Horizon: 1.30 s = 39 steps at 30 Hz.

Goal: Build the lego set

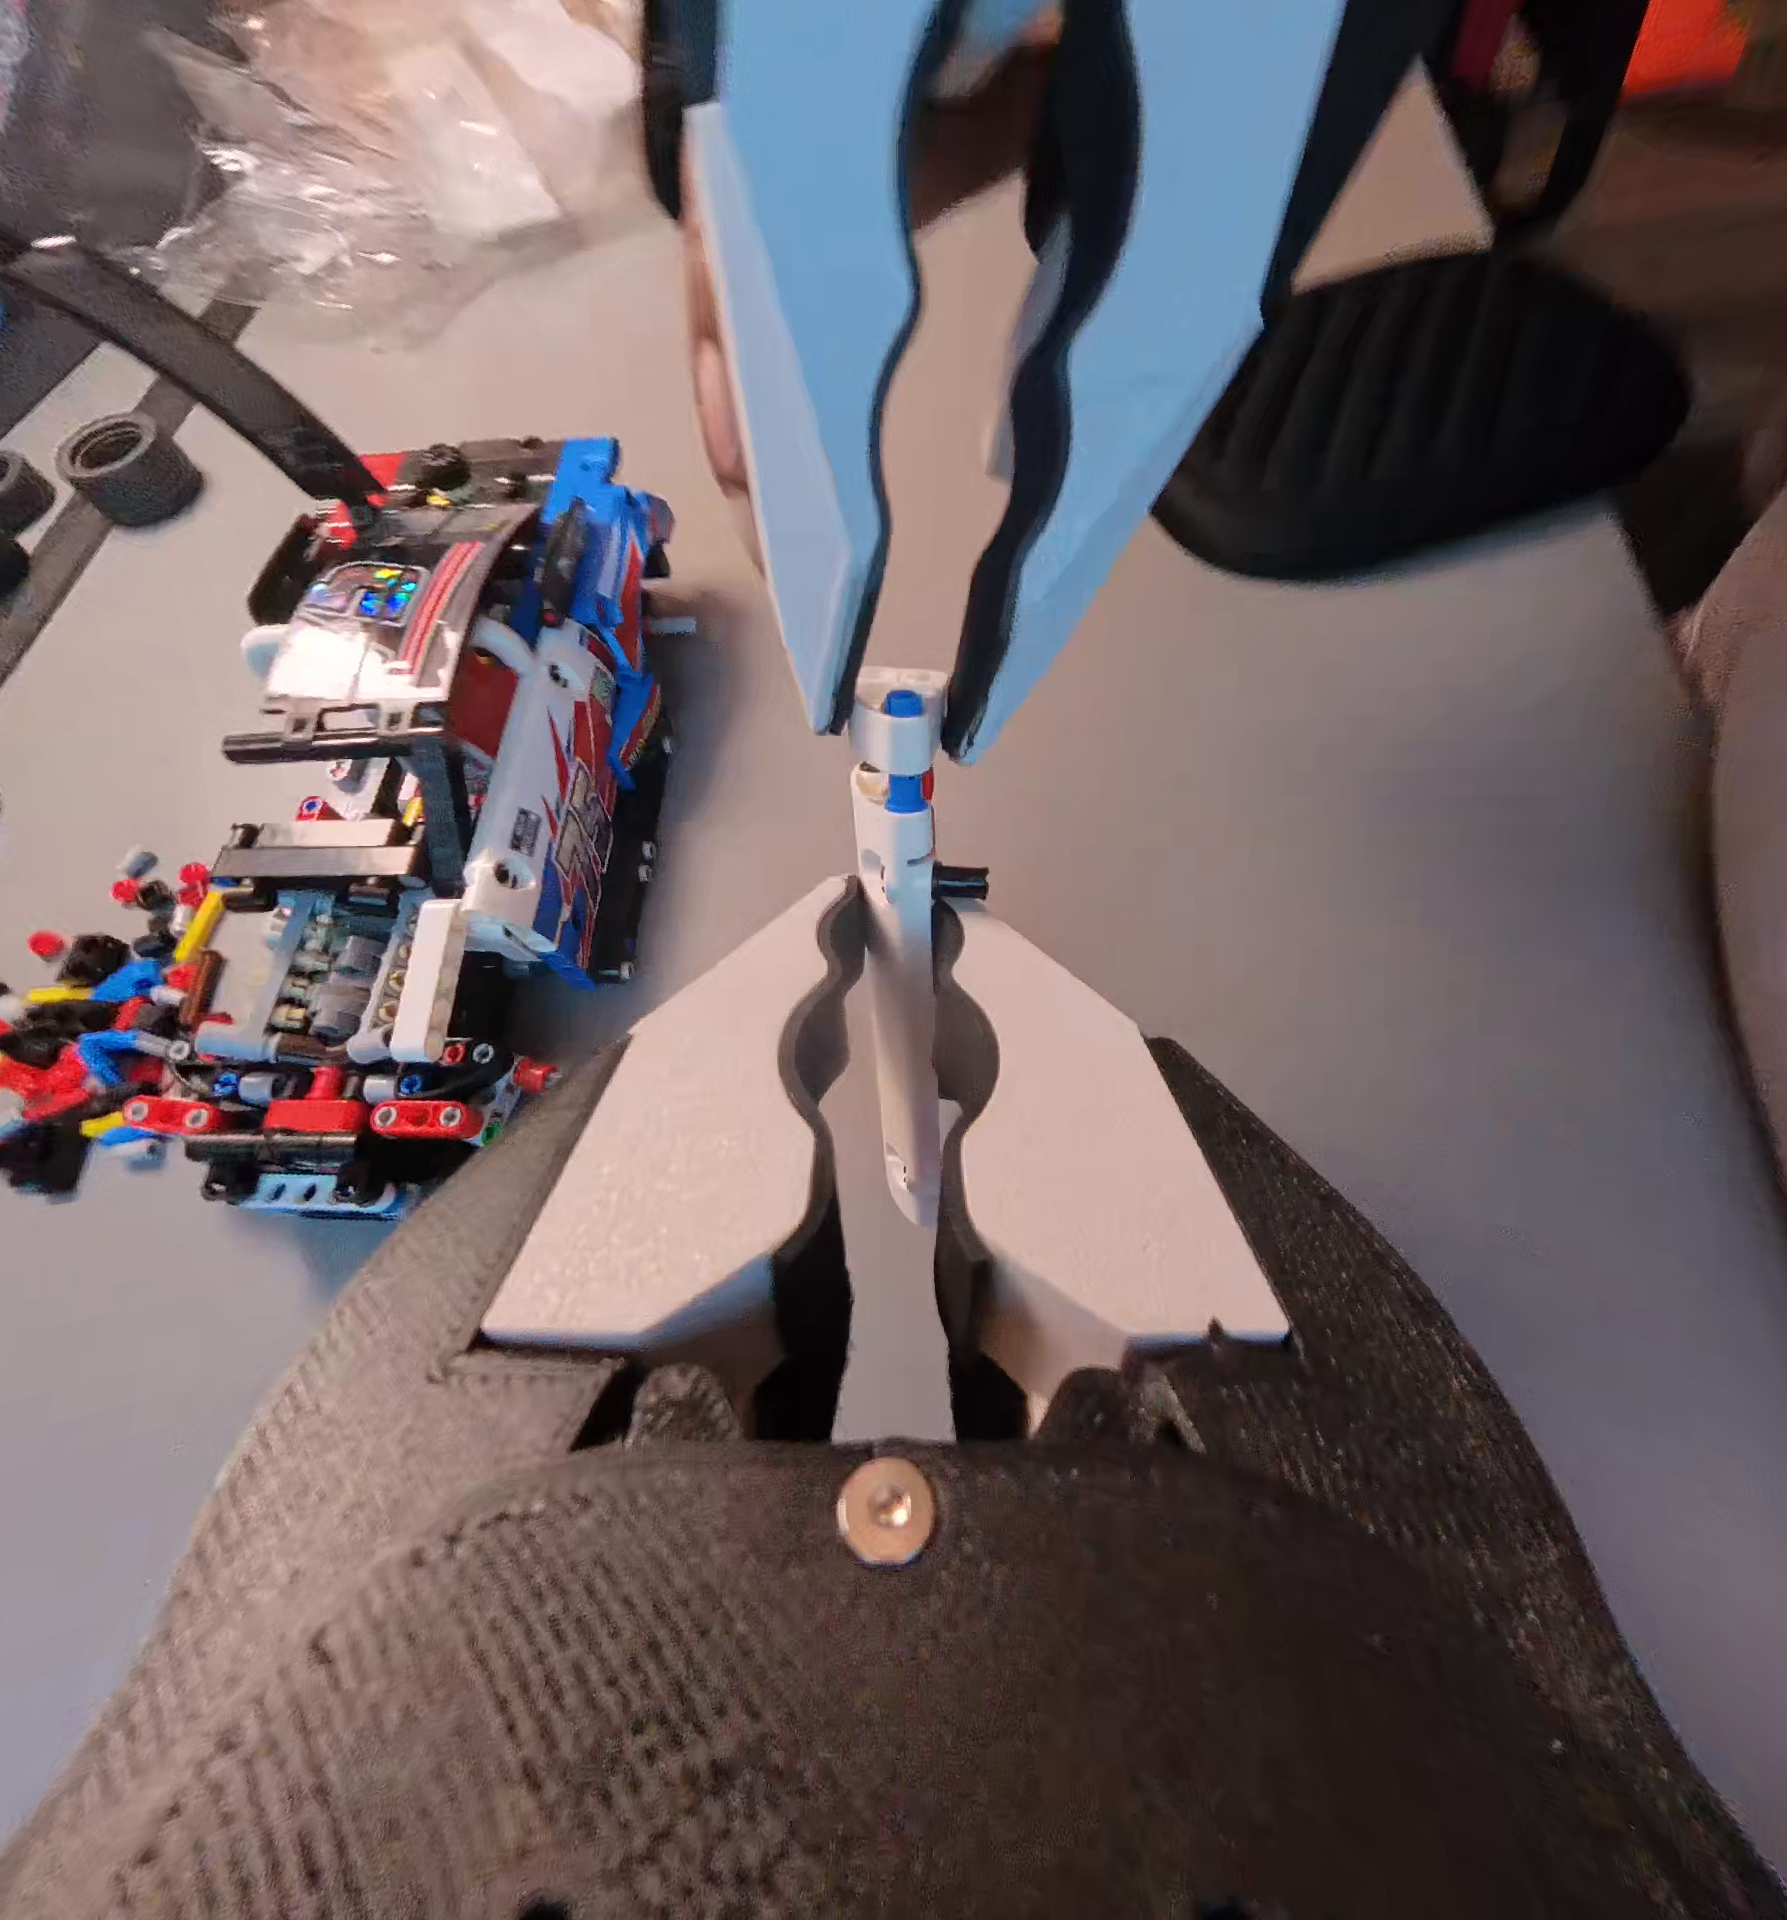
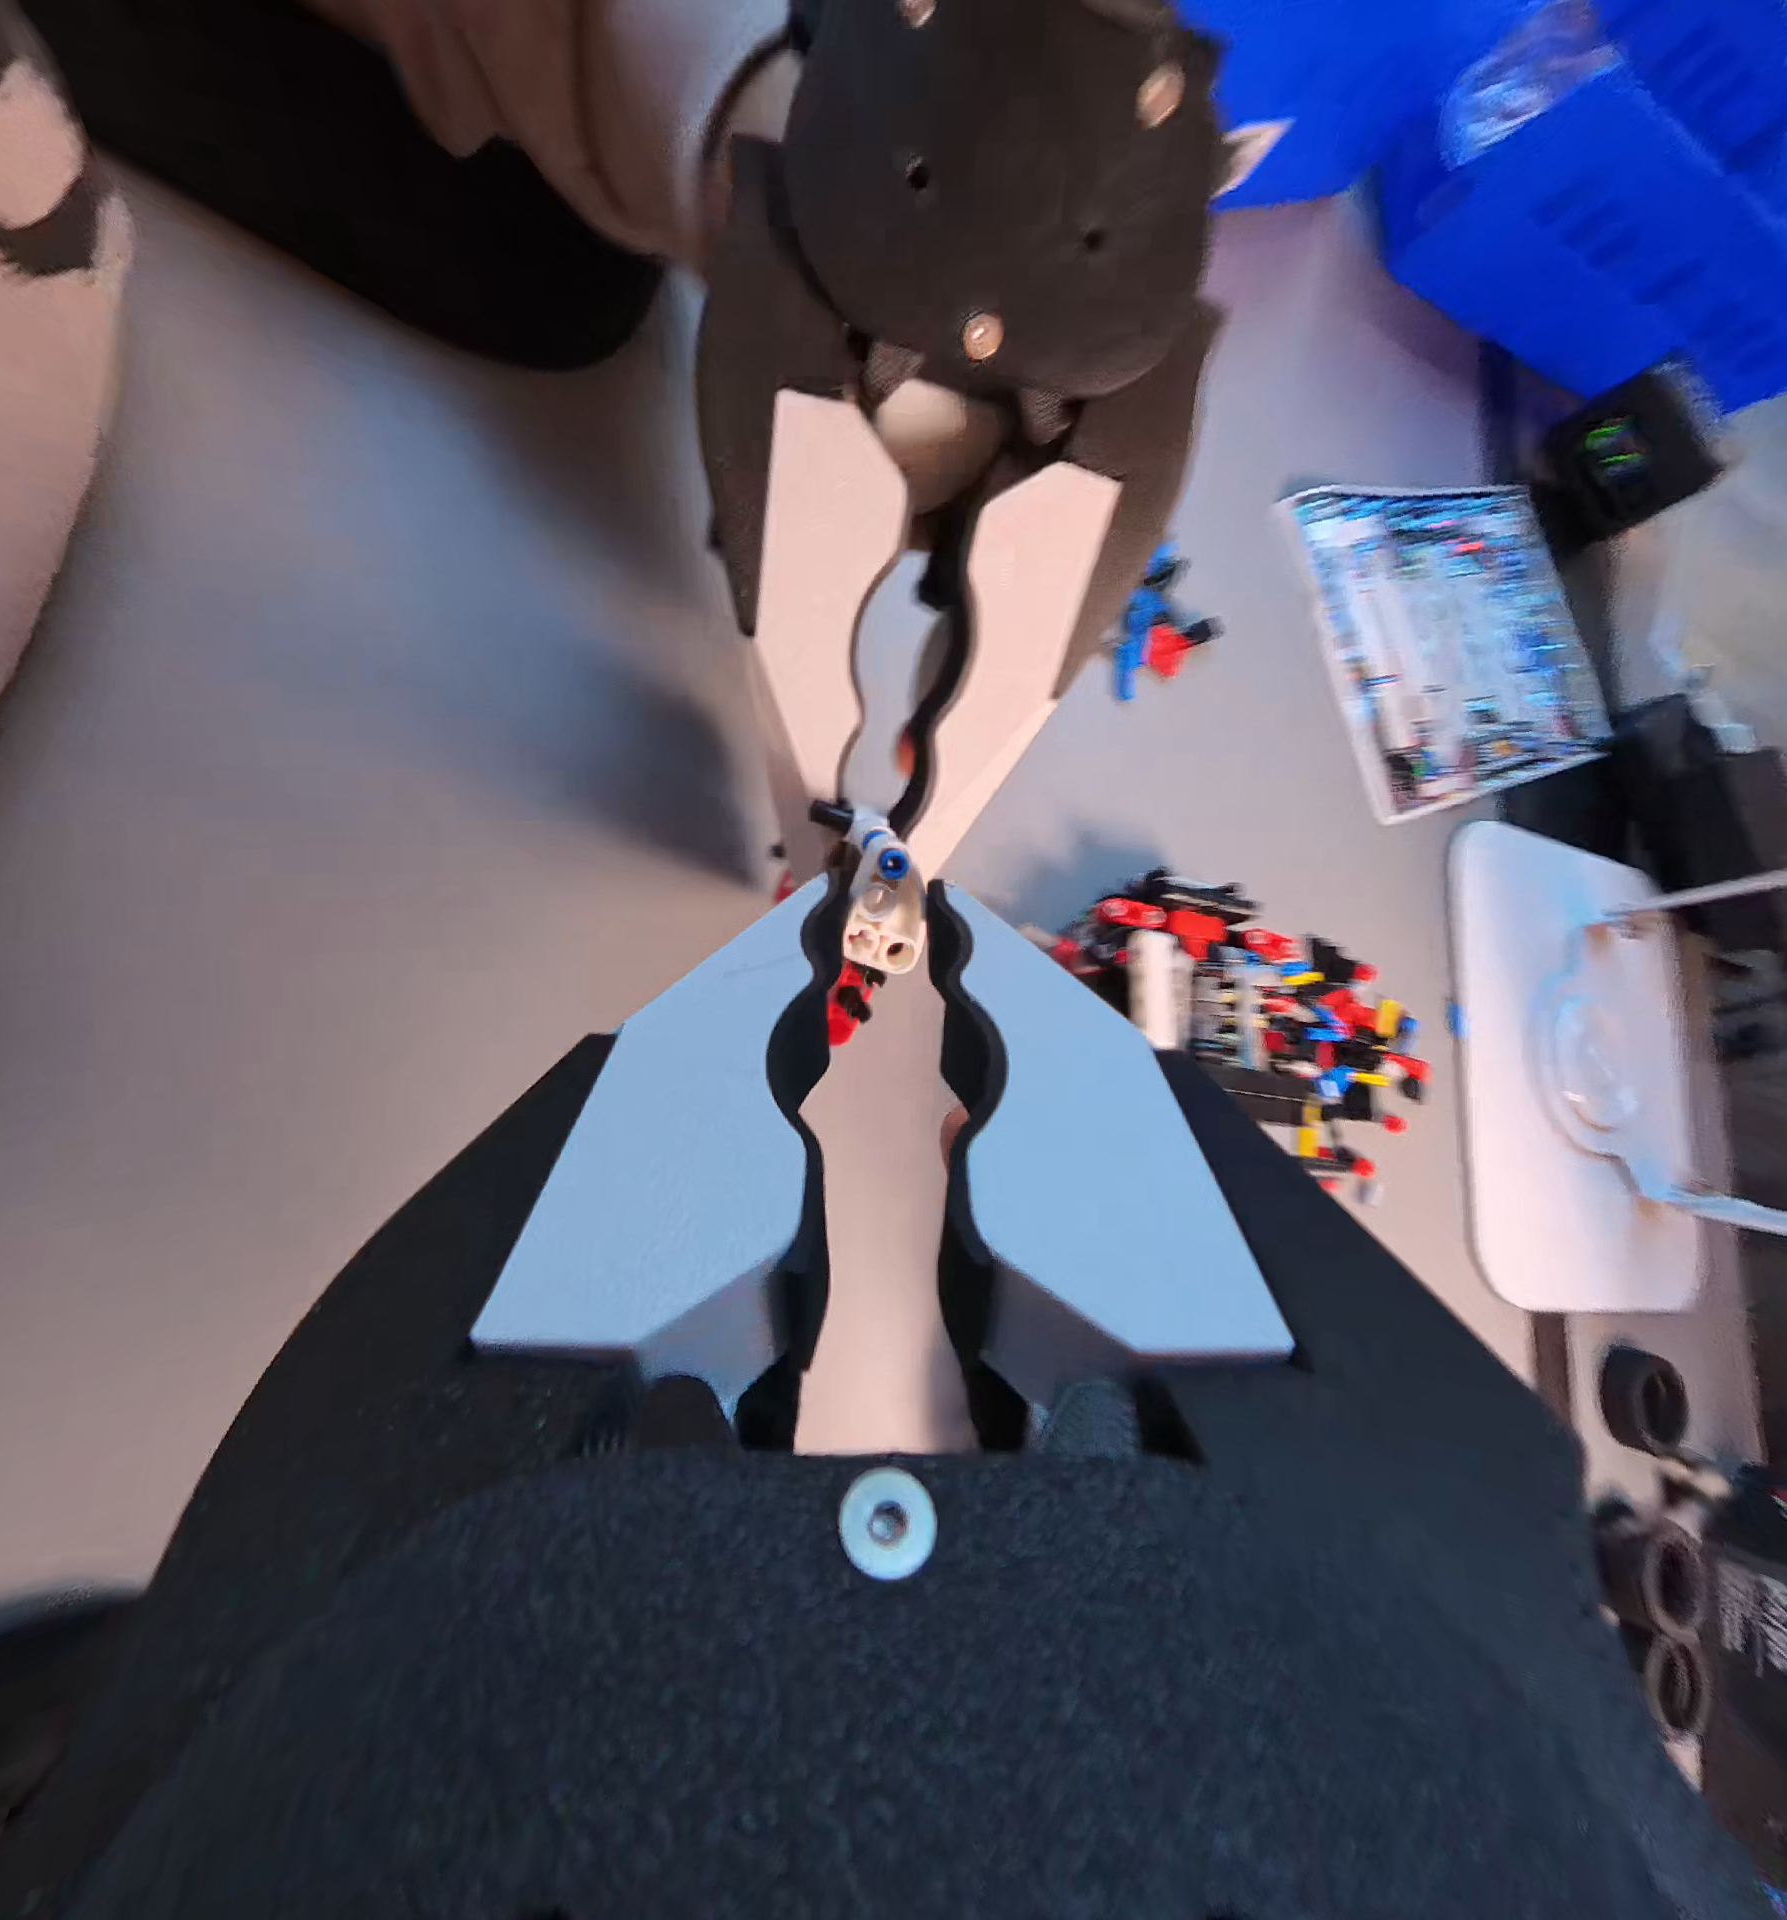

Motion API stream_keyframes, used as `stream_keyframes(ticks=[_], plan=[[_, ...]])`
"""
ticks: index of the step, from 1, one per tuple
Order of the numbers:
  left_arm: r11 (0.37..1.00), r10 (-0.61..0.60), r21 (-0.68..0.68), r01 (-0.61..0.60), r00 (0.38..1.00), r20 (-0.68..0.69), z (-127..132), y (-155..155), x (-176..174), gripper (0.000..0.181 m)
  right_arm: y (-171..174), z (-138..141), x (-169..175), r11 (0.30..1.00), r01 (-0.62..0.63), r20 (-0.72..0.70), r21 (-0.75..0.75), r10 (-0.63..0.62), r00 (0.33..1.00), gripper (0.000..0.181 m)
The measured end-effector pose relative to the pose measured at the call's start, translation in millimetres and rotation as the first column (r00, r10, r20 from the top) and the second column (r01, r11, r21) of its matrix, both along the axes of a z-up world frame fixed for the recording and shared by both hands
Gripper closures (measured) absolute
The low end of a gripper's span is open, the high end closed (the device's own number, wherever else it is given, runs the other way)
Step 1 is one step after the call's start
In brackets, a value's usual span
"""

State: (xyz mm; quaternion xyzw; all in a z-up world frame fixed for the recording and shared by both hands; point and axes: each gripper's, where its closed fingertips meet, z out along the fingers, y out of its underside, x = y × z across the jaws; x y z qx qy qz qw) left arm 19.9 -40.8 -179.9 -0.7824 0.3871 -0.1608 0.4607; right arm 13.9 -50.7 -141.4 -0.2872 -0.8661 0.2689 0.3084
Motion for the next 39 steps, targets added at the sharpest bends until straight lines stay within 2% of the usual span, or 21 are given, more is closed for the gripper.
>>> stream_keyframes(ticks=[2,5,7,8,10,14,16,18,19,27,32,35,38,39], plan=[[0.995,0.062,-0.084,-0.048,0.982,0.18,9.2,4.6,-4.7,0.173,10.5,12.4,-11.0,0.997,0.083,-0.128,0.004,-0.082,0.988,0.167],[0.974,0.149,-0.212,-0.079,0.929,0.338,7.6,7.8,-8.2,0.174,14.0,9.1,-17.0,0.986,0.152,-0.237,0.072,-0.131,0.963,0.152],[0.951,0.207,-0.3,-0.071,0.869,0.45,7.2,9.7,-8.7,0.174,10.5,-3.3,-18.8,0.976,0.171,-0.249,0.133,-0.135,0.959,0.139],[0.939,0.231,-0.339,-0.062,0.843,0.486,6.1,10.1,-9.4,0.174,9.8,-9.3,-20.4,0.969,0.183,-0.251,0.164,-0.138,0.958,0.13],[0.916,0.273,-0.398,-0.049,0.803,0.529,2.1,10.6,-9.8,0.174,10.3,-18.0,-22.8,0.964,0.197,-0.234,0.18,-0.153,0.96,0.124],[0.893,0.327,-0.446,-0.05,0.755,0.569,-1.6,12.5,-10.7,0.174,13.2,-21.1,-26.4,0.976,0.21,-0.153,0.062,-0.199,0.968,0.12],[0.89,0.333,-0.452,-0.053,0.754,0.566,-4.5,13.2,-10.0,0.174,12.0,-26.9,-27.9,0.978,0.206,-0.093,0.035,-0.202,0.975,0.115],[0.888,0.337,-0.456,-0.06,0.76,0.555,-7.8,13.3,-8.0,0.174,15.9,-32.7,-31.6,0.977,0.21,-0.074,0.044,-0.206,0.976,0.12],[0.886,0.34,-0.46,-0.064,0.764,0.548,-9.5,13.0,-7.3,0.173,17.0,-34.6,-33.1,0.978,0.205,-0.076,0.048,-0.201,0.977,0.13],[0.863,0.386,-0.498,-0.084,0.746,0.543,-21.7,14.8,-10.3,0.174,19.7,-49.6,-35.9,0.973,0.208,-0.069,0.099,-0.202,0.977,0.131],[0.856,0.423,-0.507,-0.103,0.703,0.572,-20.7,22.4,-16.5,0.174,12.5,-53.2,-35.2,0.969,0.238,-0.053,0.071,-0.234,0.971,0.098],[0.834,0.464,-0.542,-0.106,0.668,0.582,-25.0,25.2,-19.4,0.174,4.4,-66.2,-32.8,0.962,0.261,0.001,0.081,-0.262,0.965,0.066],[0.808,0.504,-0.58,-0.101,0.629,0.592,-28.5,27.9,-20.3,0.173,7.6,-80.5,-38.0,0.944,0.29,-0.026,0.155,-0.29,0.957,0.052],[0.804,0.509,-0.586,-0.103,0.63,0.587,-30.2,27.8,-20.5,0.173,7.6,-82.6,-39.7,0.943,0.294,-0.034,0.154,-0.292,0.956,0.052]])
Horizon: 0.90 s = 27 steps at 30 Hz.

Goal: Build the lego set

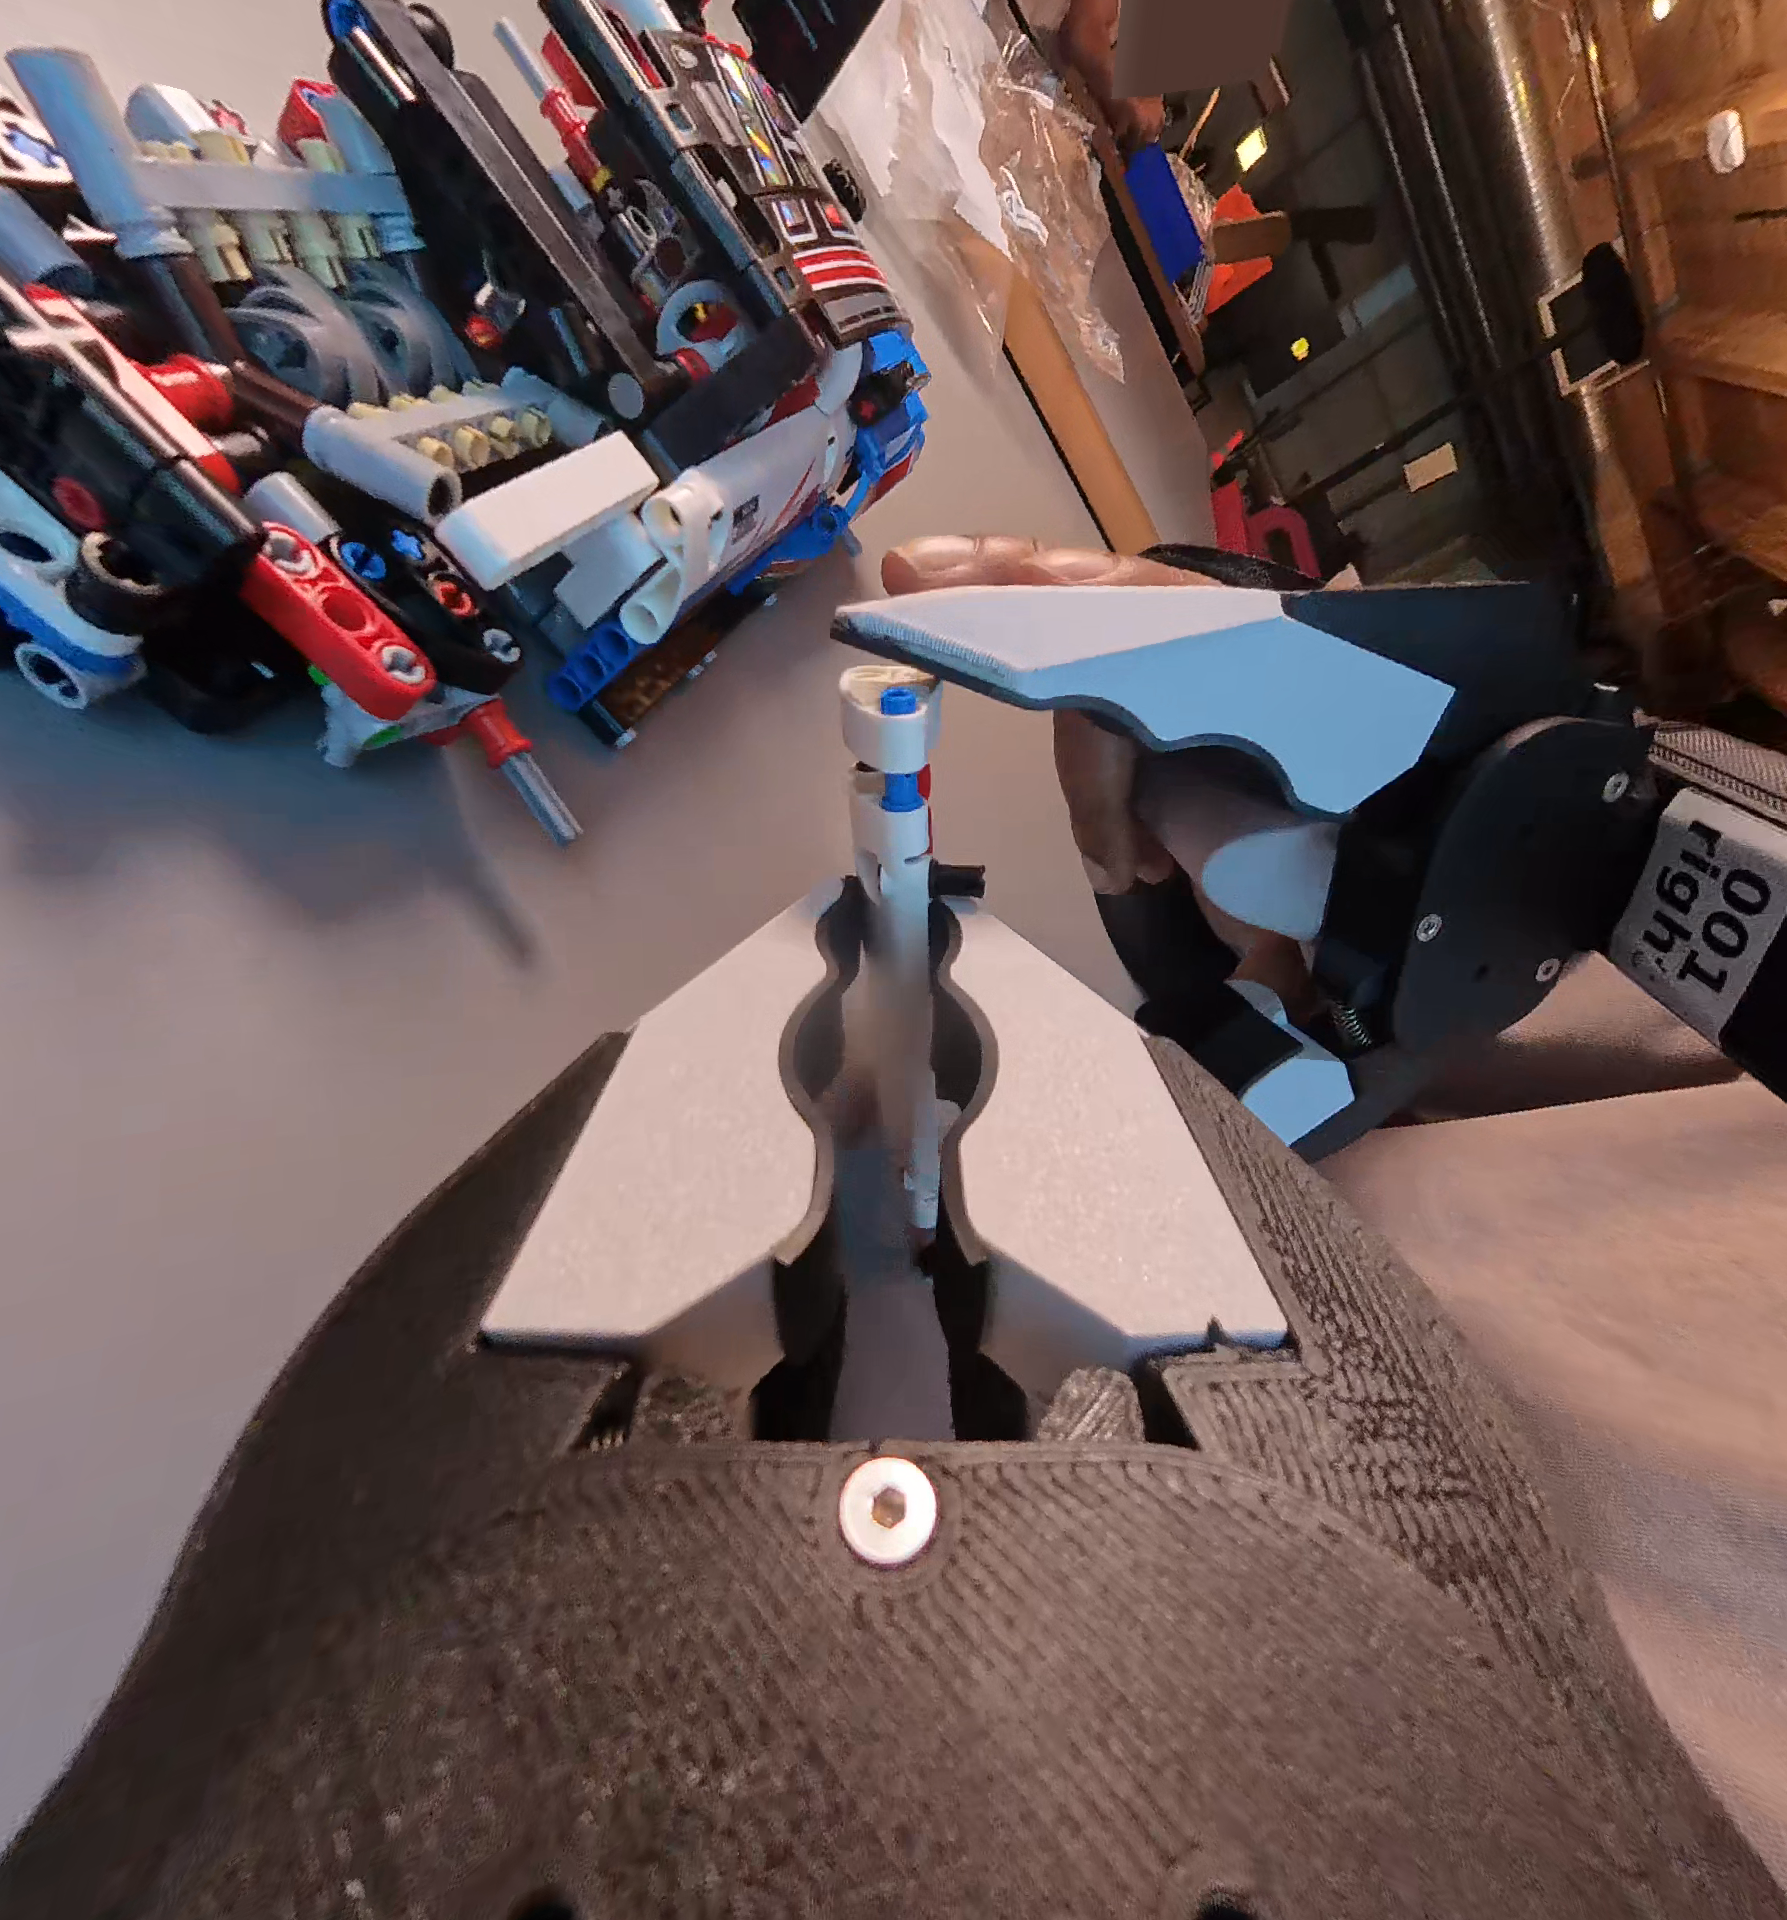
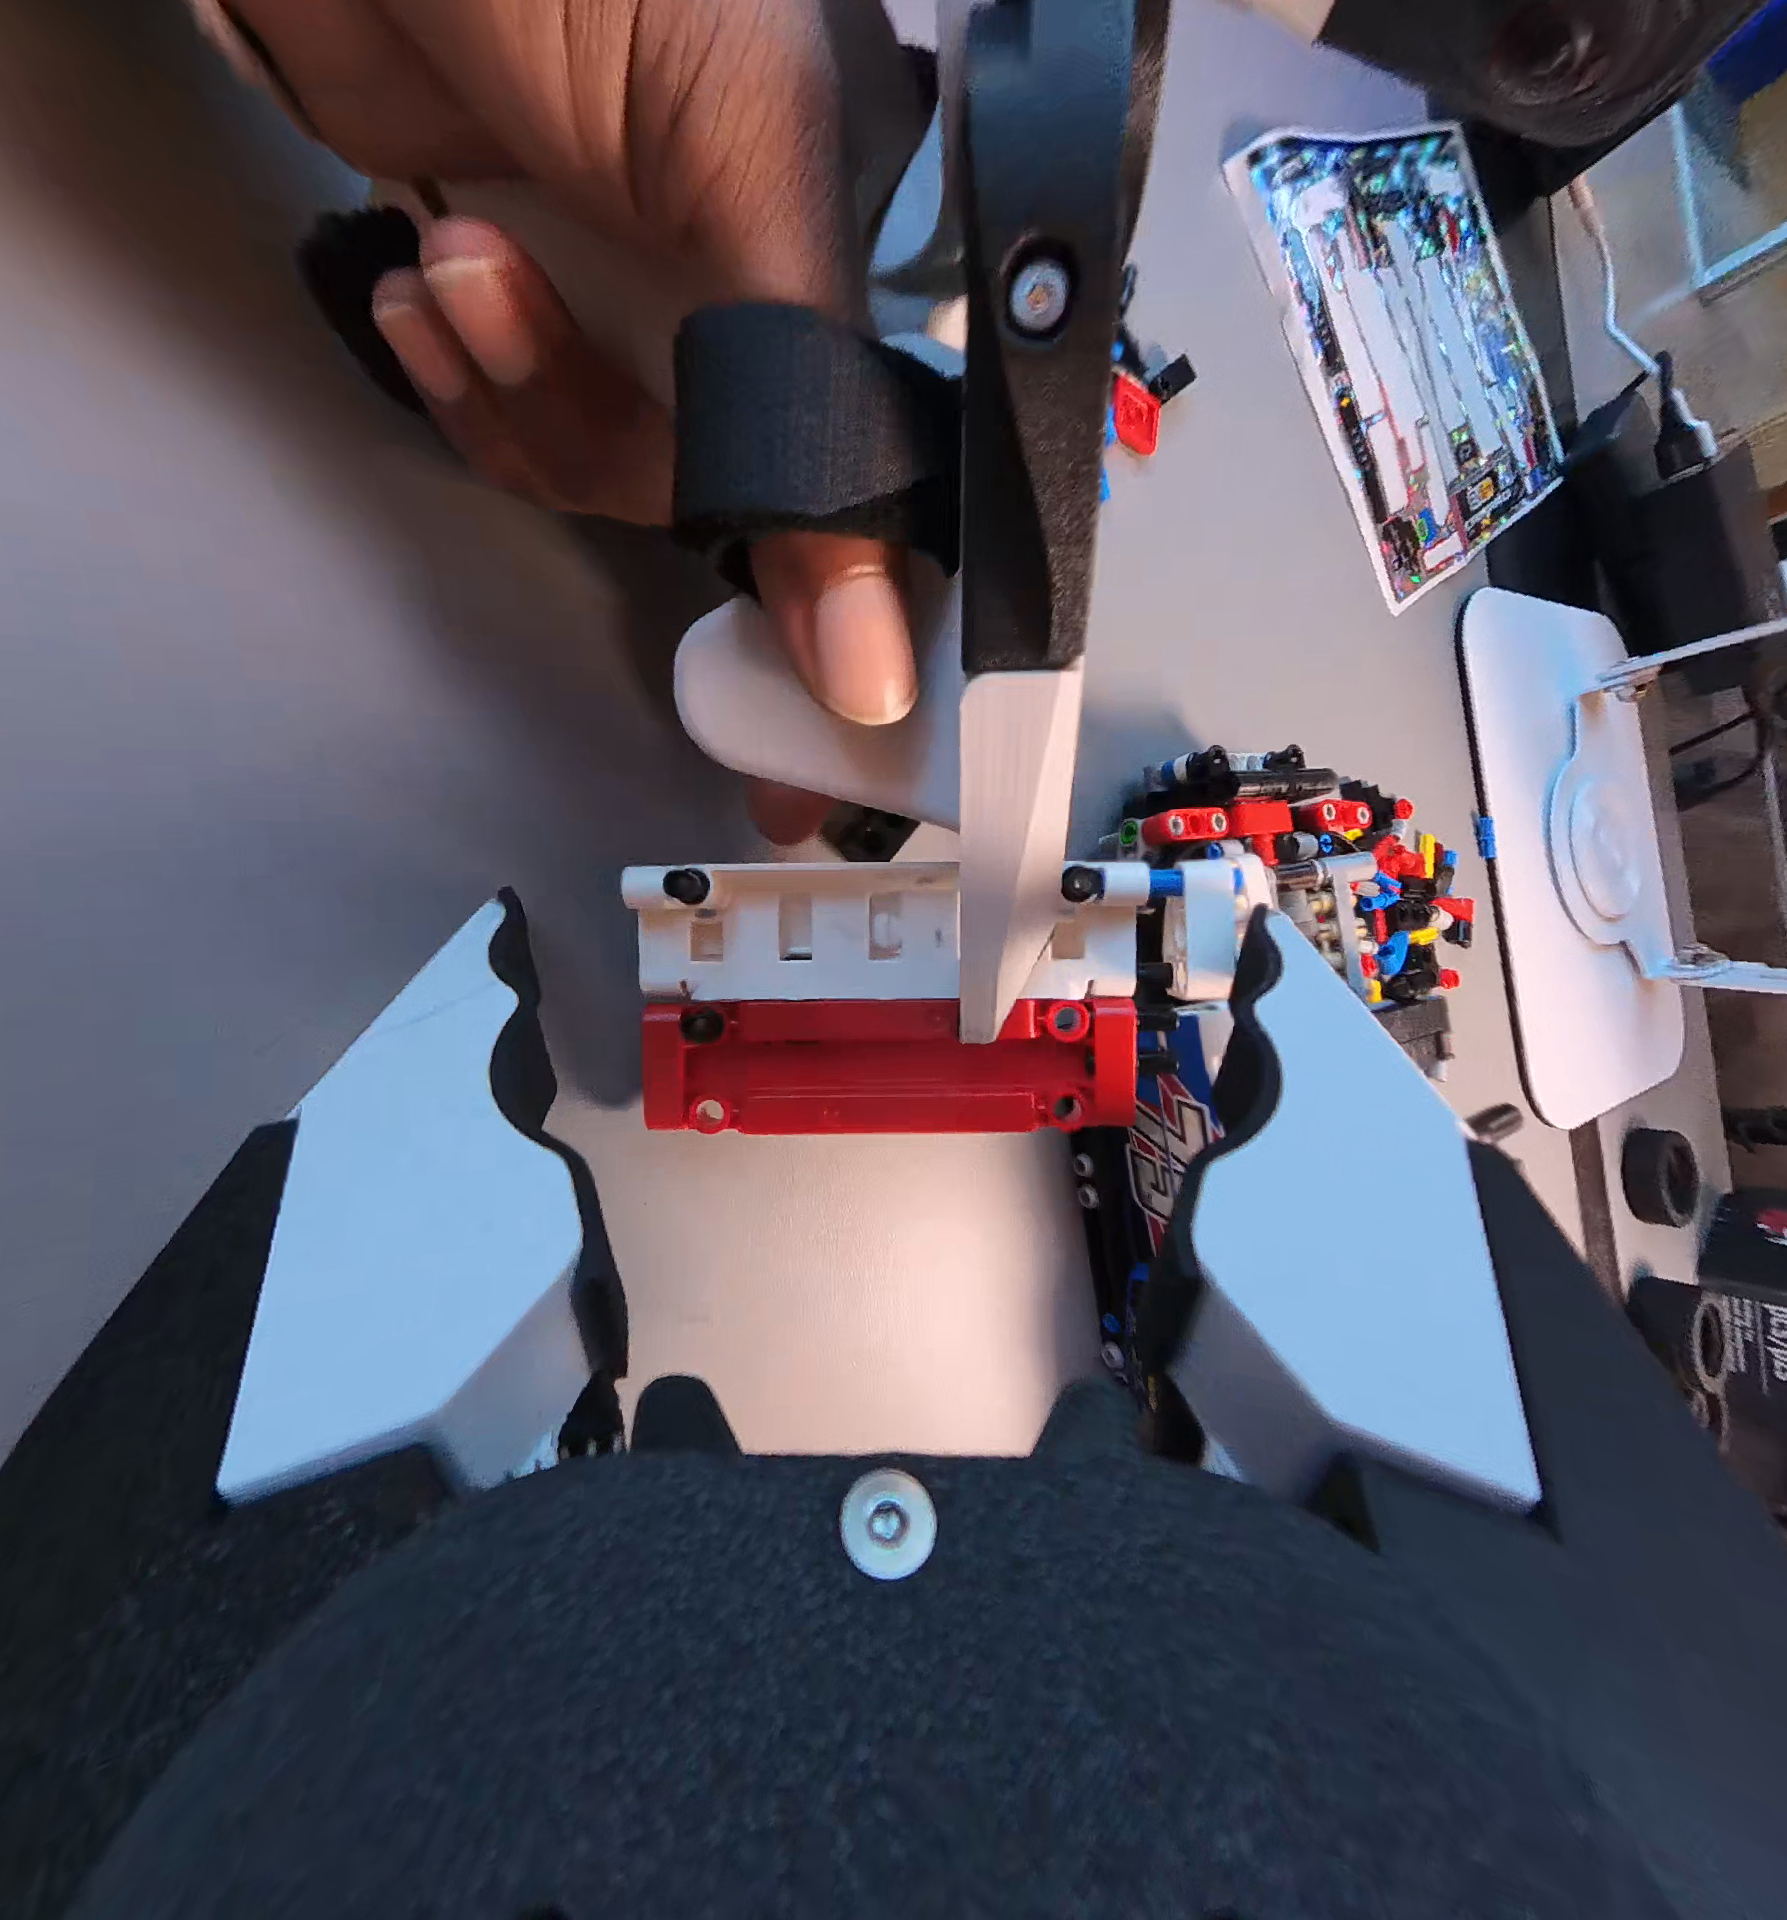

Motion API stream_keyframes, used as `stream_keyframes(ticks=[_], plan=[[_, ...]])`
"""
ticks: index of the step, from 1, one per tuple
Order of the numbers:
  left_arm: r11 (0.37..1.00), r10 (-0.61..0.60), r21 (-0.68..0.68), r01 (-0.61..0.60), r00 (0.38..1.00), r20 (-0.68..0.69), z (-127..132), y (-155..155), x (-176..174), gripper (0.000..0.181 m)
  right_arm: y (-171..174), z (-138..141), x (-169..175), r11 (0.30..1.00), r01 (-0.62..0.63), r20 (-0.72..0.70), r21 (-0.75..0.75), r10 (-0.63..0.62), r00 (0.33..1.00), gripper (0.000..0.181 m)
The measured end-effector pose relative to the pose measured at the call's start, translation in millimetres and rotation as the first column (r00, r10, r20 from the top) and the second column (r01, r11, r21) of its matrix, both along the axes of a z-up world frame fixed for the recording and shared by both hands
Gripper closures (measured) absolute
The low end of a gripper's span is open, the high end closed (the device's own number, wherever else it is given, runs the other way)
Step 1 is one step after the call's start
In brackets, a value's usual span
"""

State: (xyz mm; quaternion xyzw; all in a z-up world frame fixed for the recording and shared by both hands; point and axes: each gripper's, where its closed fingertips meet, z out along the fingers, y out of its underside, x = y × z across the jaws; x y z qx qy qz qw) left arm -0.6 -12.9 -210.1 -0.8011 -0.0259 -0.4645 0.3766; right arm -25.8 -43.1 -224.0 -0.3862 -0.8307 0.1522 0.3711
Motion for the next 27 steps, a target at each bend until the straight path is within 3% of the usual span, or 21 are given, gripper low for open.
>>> stream_keyframes(ticks=[7,12,18,27], plan=[[1.0,-0.002,-0.009,0.002,1.0,0.001,0.4,-1.8,0.7,0.174,8.5,1.0,-3.5,0.998,-0.041,-0.013,0.042,0.042,0.999,0.067],[1.0,-0.004,-0.006,0.004,1.0,-0.016,2.1,-3.1,-1.8,0.174,7.5,2.8,-6.1,0.995,-0.077,-0.012,0.065,0.077,0.997,0.068],[1.0,-0.02,-0.023,0.02,1.0,0.012,0.0,-6.6,1.2,0.174,3.1,1.8,-2.5,0.995,-0.1,-0.002,0.017,0.1,0.995,0.071],[0.996,-0.085,0.033,0.089,0.99,-0.109,1.5,-11.2,14.6,0.171,-3.7,4.4,12.3,0.98,-0.187,0.037,-0.072,0.19,0.981,0.07]])
